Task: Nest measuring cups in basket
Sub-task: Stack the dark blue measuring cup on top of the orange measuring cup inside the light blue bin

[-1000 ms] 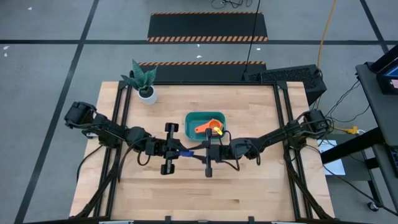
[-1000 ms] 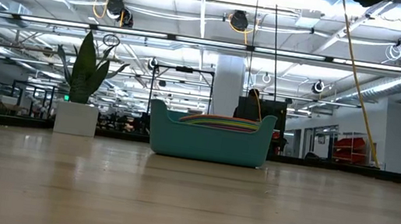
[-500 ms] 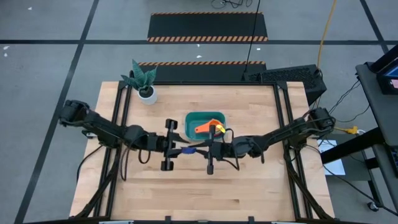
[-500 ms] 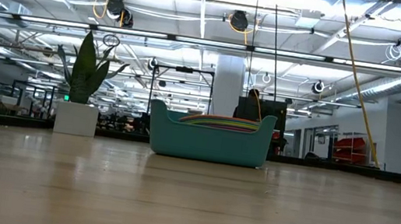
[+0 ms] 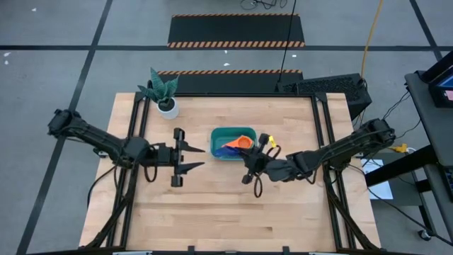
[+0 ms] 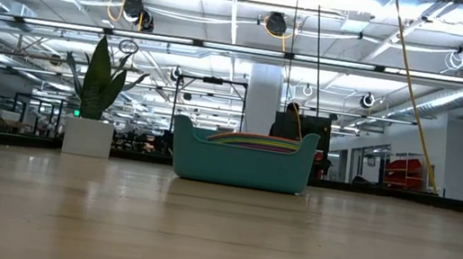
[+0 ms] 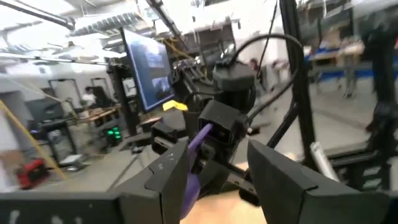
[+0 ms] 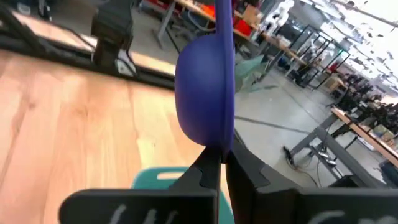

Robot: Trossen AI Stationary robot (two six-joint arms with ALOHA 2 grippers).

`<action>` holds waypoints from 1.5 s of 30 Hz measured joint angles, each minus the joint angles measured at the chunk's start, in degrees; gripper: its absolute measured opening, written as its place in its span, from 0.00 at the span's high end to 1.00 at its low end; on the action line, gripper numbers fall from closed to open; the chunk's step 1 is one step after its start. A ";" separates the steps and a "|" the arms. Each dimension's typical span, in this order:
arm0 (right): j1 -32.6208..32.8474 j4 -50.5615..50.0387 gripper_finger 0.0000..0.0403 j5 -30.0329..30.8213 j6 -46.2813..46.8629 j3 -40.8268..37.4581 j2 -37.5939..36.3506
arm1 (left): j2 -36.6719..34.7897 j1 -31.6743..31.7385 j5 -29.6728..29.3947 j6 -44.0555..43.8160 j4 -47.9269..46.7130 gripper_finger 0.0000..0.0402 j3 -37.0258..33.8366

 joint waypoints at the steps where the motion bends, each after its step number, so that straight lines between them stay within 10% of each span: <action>1: -0.40 -0.99 1.00 -0.06 0.63 -0.01 0.02 | 0.02 -0.50 -1.43 1.35 -0.33 0.58 0.00; 28: -7.48 -21.25 1.00 -12.31 13.25 -0.07 0.02 | 16.45 0.39 -23.94 3.90 -26.89 0.58 15.89; 45: -7.48 -21.72 1.00 -12.36 14.32 -0.07 0.02 | 18.12 2.07 -25.90 3.89 -27.75 0.58 16.00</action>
